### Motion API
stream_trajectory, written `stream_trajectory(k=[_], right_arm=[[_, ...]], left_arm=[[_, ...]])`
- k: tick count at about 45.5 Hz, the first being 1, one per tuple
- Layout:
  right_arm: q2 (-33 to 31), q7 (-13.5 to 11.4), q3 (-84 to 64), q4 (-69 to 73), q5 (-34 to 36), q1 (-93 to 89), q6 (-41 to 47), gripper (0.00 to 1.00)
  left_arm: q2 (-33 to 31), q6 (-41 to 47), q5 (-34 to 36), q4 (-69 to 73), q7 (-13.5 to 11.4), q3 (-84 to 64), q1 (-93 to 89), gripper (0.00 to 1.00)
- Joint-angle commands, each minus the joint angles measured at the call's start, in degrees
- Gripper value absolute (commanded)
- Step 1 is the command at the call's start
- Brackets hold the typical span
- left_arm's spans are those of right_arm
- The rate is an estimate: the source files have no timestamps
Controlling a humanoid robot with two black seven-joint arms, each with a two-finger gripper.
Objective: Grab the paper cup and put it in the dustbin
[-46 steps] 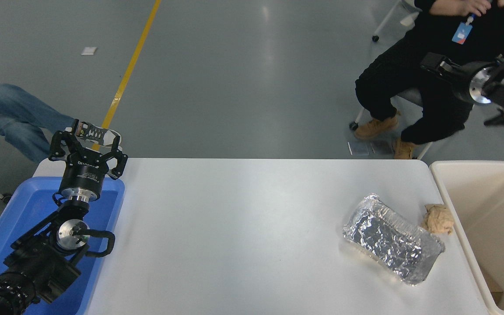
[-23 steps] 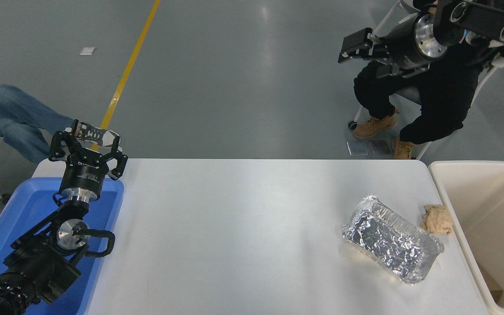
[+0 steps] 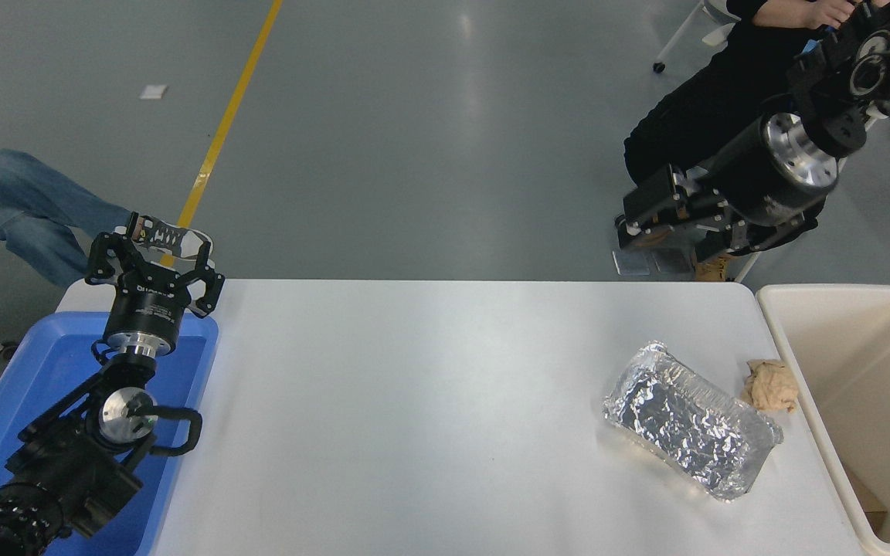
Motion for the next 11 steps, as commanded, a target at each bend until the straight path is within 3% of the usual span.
stream_trajectory(k=[1,11], right_arm=[[-3.6,-0.3,-1.2,4.1,-4.2,0.4,0.4,1.00],[-3.7,-1.2,-1.2,4.1,-4.2,0.1,0.4,1.00]], left_arm=[[-0.1,0.0,0.0,0.1,0.0,0.0,-0.1,0.99],[0.0,0.0,0.0,0.1,0.0,0.0,0.0,0.99]])
